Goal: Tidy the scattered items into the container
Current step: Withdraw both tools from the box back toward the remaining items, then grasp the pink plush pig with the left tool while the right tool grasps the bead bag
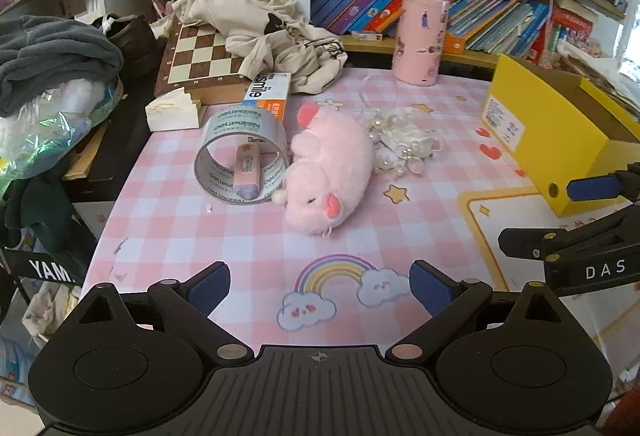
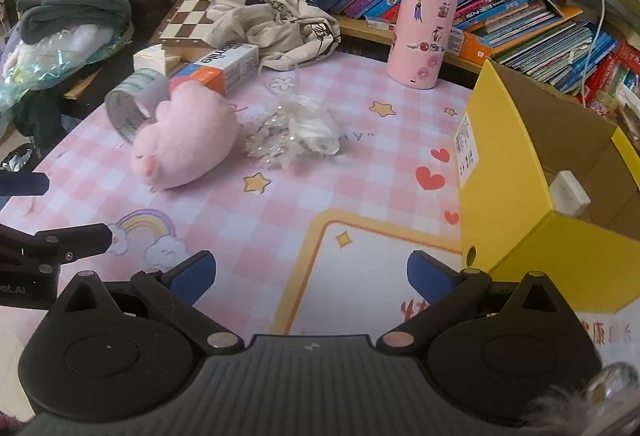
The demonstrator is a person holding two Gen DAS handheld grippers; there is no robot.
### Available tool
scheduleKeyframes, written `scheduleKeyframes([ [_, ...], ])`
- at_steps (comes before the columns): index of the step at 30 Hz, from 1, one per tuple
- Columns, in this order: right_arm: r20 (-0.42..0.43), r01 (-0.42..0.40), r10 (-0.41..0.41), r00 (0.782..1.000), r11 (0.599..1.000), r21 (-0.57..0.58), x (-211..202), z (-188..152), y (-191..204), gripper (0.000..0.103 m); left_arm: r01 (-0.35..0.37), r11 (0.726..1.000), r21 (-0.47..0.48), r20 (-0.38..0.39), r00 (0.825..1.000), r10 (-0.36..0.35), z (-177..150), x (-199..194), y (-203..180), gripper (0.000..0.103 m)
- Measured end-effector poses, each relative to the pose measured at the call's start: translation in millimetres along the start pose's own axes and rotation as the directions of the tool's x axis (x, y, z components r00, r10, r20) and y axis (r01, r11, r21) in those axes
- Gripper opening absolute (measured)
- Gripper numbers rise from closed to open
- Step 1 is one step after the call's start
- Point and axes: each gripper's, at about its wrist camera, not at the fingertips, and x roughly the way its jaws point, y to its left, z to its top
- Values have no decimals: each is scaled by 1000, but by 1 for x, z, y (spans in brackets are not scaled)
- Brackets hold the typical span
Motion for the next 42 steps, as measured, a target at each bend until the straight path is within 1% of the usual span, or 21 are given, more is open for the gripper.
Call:
scheduleKeyframes([
  [10,1,-51,52,999,998,-36,45,37,-11,101,-38,999,-5,7,999,38,20,30,-4,97],
  [20,0,-80,80,997,995,-56,87,69,-13,101,-62,998,-12,27,998,62,34,52,-6,96],
  [25,2,-86,87,996,995,-51,102,77,-14,99,-71,997,-22,23,997,71,35,62,-7,91],
  [27,-1,-92,92,996,995,-42,107,78,-14,94,-73,997,-26,21,997,74,35,65,-7,89],
  [29,-9,-97,97,995,995,-21,111,79,-15,86,-75,997,-27,18,997,75,35,68,-8,86],
  [30,-12,-100,100,995,995,-9,113,80,-16,85,-76,997,-27,16,997,76,34,69,-8,84],
  [32,-17,-107,107,994,994,21,117,80,-17,78,-80,996,-25,14,997,80,34,72,-9,80],
  [33,-20,-110,111,994,993,35,119,81,-18,76,-82,996,-24,13,997,82,35,73,-10,78],
  [37,-47,-125,130,990,988,89,126,81,-20,59,-72,997,-25,14,997,73,34,76,-11,70],
  [38,-52,-135,141,989,985,103,127,80,-21,58,-71,997,-23,14,997,72,34,76,-11,69],
  [41,-55,-165,174,983,977,135,126,79,-23,44,-61,998,-26,15,998,62,32,76,-11,62],
  [42,-56,-173,182,982,975,139,125,78,-24,43,-58,998,-32,15,998,58,32,75,-11,60],
])
